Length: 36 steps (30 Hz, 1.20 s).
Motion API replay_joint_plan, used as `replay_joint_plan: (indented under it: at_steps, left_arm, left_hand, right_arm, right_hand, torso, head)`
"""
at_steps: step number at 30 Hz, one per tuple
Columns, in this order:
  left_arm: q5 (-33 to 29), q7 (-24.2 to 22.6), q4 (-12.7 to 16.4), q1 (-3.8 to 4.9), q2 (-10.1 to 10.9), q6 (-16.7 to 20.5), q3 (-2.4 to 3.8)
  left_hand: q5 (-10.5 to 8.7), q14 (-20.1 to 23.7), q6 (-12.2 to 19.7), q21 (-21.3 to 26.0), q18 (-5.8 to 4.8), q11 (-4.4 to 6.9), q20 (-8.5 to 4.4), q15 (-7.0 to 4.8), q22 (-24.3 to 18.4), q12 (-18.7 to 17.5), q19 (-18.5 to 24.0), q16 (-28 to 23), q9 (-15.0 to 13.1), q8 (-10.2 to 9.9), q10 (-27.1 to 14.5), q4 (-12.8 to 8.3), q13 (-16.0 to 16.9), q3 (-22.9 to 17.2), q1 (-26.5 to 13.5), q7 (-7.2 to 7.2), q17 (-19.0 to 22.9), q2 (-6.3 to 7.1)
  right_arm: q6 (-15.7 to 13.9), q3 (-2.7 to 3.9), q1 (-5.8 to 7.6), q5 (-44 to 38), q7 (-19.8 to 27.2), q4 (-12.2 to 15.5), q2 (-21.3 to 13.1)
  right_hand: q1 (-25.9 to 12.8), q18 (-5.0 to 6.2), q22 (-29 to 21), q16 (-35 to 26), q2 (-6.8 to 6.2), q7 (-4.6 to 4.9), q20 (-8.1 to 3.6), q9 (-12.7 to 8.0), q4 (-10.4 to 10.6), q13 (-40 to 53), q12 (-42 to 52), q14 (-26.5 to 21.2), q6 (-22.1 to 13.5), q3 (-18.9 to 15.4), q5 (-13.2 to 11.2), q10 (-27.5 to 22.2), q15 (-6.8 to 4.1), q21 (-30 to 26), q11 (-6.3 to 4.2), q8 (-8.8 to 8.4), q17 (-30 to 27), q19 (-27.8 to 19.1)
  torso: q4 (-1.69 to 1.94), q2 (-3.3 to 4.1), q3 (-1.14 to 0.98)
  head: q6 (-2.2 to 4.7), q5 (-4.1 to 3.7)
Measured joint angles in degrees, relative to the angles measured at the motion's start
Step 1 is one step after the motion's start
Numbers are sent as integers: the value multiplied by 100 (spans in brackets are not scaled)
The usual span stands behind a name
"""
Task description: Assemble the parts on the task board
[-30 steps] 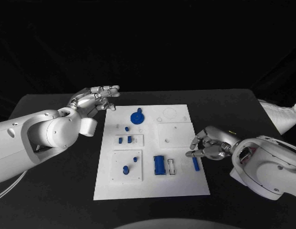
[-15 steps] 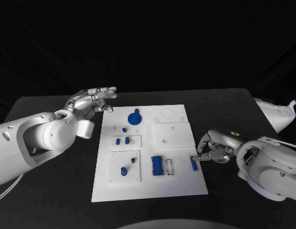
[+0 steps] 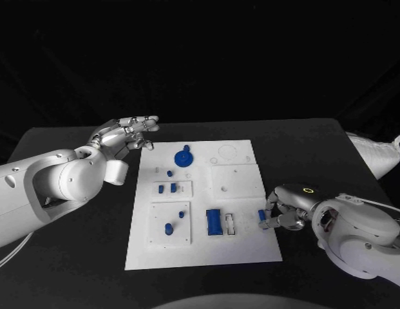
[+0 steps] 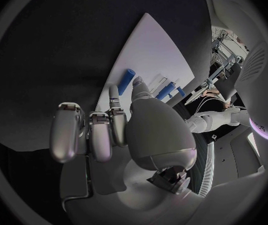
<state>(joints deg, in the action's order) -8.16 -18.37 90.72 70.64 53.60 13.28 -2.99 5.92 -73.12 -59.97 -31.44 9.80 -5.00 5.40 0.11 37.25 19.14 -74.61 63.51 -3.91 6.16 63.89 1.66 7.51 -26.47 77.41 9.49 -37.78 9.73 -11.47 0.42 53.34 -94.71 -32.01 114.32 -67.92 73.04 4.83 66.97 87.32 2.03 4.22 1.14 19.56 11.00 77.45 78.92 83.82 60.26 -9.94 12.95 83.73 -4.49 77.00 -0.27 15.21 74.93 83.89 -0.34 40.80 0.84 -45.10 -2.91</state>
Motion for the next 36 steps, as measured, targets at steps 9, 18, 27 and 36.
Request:
replay_joint_plan:
  at_steps: [9,18,27,36]
  left_arm:
    - [0,2,2,0,4,-2,-2]
    - [0,3,2,-1,8,-3,-2]
    - [0,6,3,-1,11,-3,-2]
    - [0,10,22,-1,16,-4,-3]
  left_hand:
    - [0,0,0,28,-1,21,0,0,0,0,0,0,0,0,-21,-16,5,16,0,0,6,0]
    - [0,0,0,28,0,21,0,0,0,0,0,0,0,0,-21,-16,4,16,0,0,6,0]
    - [0,0,0,28,0,21,0,0,-5,18,0,0,0,0,-21,-16,4,16,0,0,12,0]
    - [0,0,0,28,0,21,0,0,-5,37,0,0,0,0,-21,-16,3,16,0,0,12,0]
  right_arm:
    - [32,14,-16,-153,-28,-72,142]
    - [59,49,-55,-453,-30,-159,295]
    - [153,71,-86,-827,-15,-175,412]
    - [185,83,-86,-1017,-6,-207,459]
  right_hand:
    - [160,0,14,0,30,-24,0,9,-105,2,26,0,46,235,-195,1,0,0,-2,-44,-1,0]
    - [579,0,28,0,-134,-52,0,5,-452,369,-7,14,96,799,-566,13,7,0,-13,-150,-1,0]
    - [782,0,78,0,-309,2,0,-87,-884,368,-28,34,141,1489,-370,21,-12,23,-21,-333,-2,0]
    - [716,0,104,0,-247,80,36,-233,-994,114,-67,12,127,2669,248,21,12,22,-21,-579,-2,-6]
  torso:
    - [-3,0,0]
    - [-2,0,-4]
    - [2,-1,-4]
    - [5,-4,2]
  head:
    - [-19,23]
    - [-38,31]
    - [-49,43]
    - [-66,34]
